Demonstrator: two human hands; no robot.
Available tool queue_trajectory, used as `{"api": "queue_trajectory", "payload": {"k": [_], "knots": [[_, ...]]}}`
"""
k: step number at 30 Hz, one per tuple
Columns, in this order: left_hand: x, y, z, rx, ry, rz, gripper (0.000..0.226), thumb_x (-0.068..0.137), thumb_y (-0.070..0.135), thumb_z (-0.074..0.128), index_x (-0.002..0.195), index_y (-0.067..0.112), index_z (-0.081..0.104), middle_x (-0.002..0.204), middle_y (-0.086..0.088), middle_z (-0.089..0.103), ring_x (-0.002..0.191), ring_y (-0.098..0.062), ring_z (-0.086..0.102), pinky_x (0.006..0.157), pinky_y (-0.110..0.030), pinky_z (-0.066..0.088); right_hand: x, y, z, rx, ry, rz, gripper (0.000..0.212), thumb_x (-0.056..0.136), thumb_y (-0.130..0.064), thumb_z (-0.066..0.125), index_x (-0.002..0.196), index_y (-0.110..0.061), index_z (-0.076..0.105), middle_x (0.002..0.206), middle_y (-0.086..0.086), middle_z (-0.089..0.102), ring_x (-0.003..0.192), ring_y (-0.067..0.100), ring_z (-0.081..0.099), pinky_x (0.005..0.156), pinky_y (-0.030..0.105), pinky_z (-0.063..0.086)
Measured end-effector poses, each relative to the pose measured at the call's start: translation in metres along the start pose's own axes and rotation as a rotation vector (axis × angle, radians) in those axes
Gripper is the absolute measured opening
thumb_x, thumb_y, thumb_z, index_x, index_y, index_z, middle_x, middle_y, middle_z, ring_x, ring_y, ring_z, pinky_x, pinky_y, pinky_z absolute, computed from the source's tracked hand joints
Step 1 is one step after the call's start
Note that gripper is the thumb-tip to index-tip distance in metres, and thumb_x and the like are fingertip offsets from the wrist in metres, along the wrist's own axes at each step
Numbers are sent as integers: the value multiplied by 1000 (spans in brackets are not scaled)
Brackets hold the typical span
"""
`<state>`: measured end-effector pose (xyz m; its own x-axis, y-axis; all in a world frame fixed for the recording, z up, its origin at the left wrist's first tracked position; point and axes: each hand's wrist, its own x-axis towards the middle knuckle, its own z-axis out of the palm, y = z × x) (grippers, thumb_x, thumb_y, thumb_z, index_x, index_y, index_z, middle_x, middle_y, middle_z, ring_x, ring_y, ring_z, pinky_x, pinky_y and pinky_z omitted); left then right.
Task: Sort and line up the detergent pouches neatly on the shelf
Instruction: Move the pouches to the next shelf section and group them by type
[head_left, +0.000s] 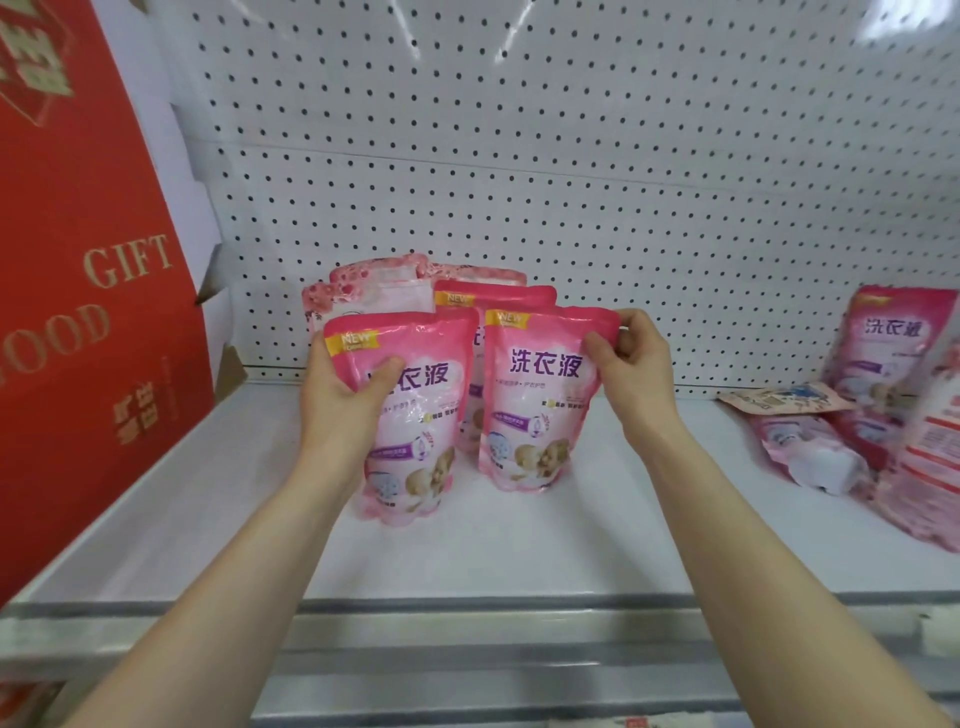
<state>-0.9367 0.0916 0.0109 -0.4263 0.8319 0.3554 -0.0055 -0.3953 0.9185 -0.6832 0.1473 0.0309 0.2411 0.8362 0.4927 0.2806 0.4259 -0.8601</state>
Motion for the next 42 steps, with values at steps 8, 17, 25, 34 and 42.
{"api": "queue_trajectory", "payload": {"k": [8,17,25,34,42], "knots": [[-3,12,2,340,63,283,56,79,12,75,119,38,46,115,16,58,109,-9,58,99,-44,48,3,3,-24,-60,-25,-15,23,90,-12,57,97,-34,58,89,7,72,83,23,68,78,43,55],[-37,33,94,657,-99,955,33,80,-6,68,109,9,68,120,-12,54,114,-29,47,103,-14,25,30,85,-170,-1207,8,216,47,99,-40,48,137,-12,43,119,19,64,111,38,58,87,43,49],[-68,-8,259,660,-644,757,31,91,9,59,120,19,63,125,2,53,115,-17,49,90,-23,38,9,123,-223,-1276,-165,213,37,95,-45,49,120,-20,58,117,9,63,110,30,58,91,39,46],[-50,-94,424,937,-1063,367,48,103,32,39,148,16,34,153,-6,37,138,-25,38,108,-32,31,-20,95,-251,-905,-338,127,43,95,-50,50,62,-22,55,65,-4,58,65,18,56,62,34,46],[-32,-119,412,1279,-1086,354,41,97,37,48,137,28,51,138,-5,55,123,-27,52,96,-32,42,21,112,-250,-975,-289,230,29,95,-29,52,121,-19,61,115,10,66,102,30,62,84,36,51]]}}
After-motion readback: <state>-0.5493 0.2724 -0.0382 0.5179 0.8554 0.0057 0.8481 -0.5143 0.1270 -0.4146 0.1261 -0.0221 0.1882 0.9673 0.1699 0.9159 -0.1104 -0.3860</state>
